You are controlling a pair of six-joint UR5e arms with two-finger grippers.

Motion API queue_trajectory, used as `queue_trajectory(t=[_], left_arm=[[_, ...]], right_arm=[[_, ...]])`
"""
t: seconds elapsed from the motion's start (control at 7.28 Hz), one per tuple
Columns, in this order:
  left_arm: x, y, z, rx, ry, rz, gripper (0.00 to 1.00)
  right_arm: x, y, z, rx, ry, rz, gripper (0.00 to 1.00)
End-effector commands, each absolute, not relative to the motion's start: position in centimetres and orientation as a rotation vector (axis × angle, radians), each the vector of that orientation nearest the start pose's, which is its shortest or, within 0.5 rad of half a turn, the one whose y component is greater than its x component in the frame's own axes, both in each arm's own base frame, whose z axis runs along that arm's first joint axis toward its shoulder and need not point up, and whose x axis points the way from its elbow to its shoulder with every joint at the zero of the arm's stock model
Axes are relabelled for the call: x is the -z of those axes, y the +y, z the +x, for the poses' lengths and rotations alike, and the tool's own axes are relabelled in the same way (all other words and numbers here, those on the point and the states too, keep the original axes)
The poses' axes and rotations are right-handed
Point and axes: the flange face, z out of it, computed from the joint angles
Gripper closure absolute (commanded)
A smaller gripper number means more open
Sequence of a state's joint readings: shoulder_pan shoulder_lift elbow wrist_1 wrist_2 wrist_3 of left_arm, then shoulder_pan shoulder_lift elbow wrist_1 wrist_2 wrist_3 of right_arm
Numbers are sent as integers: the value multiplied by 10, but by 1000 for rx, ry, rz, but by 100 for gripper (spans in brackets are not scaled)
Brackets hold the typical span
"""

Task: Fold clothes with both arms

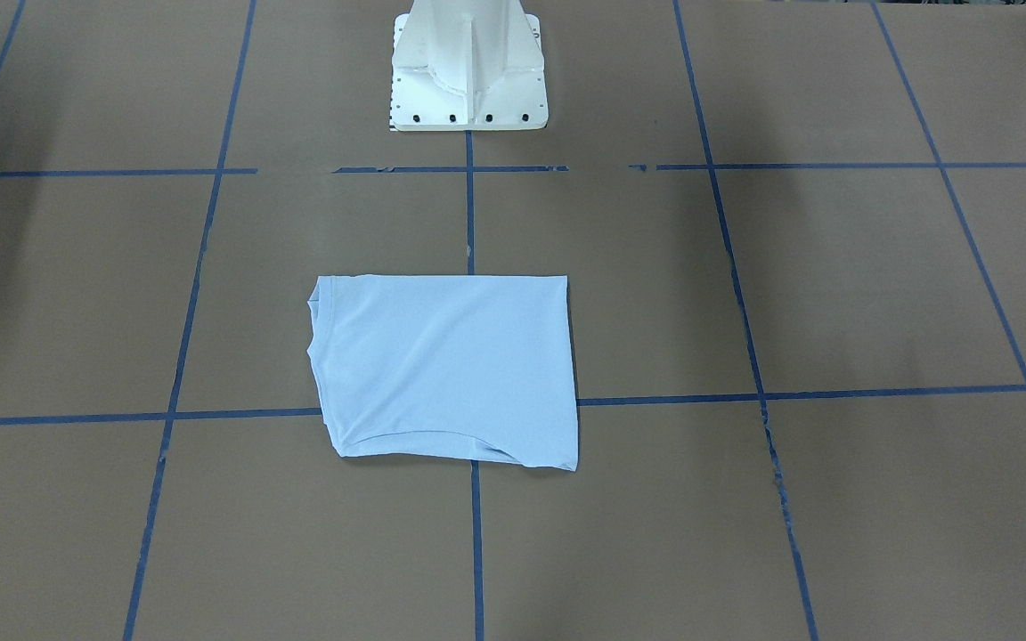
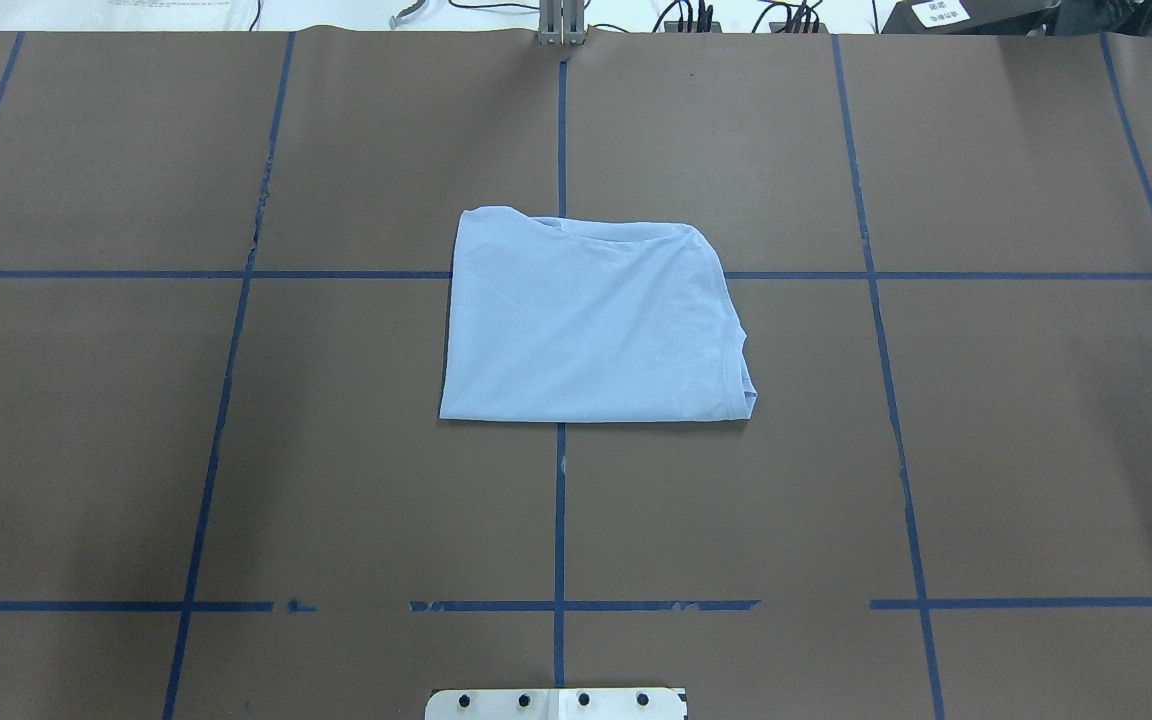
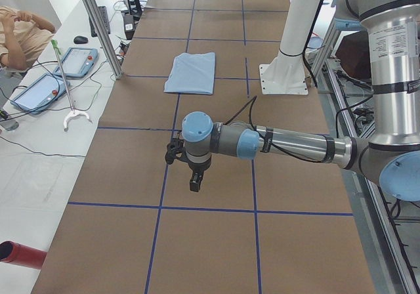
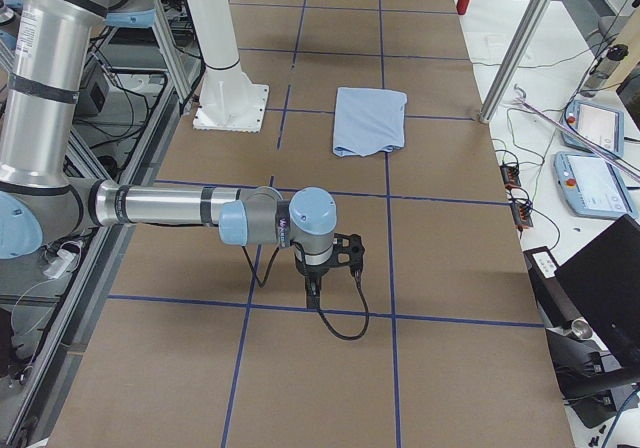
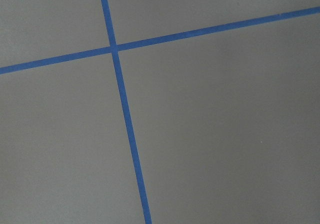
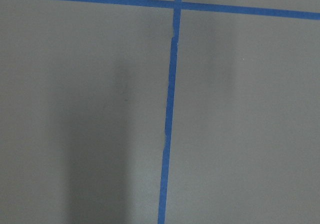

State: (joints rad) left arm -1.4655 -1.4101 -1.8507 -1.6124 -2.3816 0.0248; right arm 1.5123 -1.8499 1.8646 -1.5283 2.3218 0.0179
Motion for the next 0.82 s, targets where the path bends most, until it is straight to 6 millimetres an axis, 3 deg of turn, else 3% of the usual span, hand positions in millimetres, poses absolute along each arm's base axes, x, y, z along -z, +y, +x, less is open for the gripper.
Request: queue_trajectory(t=[0.0, 0.14, 0.41, 0.69], left_arm=[[-594, -442, -15, -190, 815, 120, 0], [-591, -440, -15, -191, 821, 122, 0], [-606, -434, -15, -188, 823, 94, 0], [-626, -414, -30, -222, 817, 94, 0]], right_arm=[[-628, -384, 42, 57, -752, 32, 0], [-628, -385, 42, 58, -752, 33, 0], [-629, -385, 43, 57, -744, 32, 0], [-629, -385, 43, 59, -744, 34, 0]])
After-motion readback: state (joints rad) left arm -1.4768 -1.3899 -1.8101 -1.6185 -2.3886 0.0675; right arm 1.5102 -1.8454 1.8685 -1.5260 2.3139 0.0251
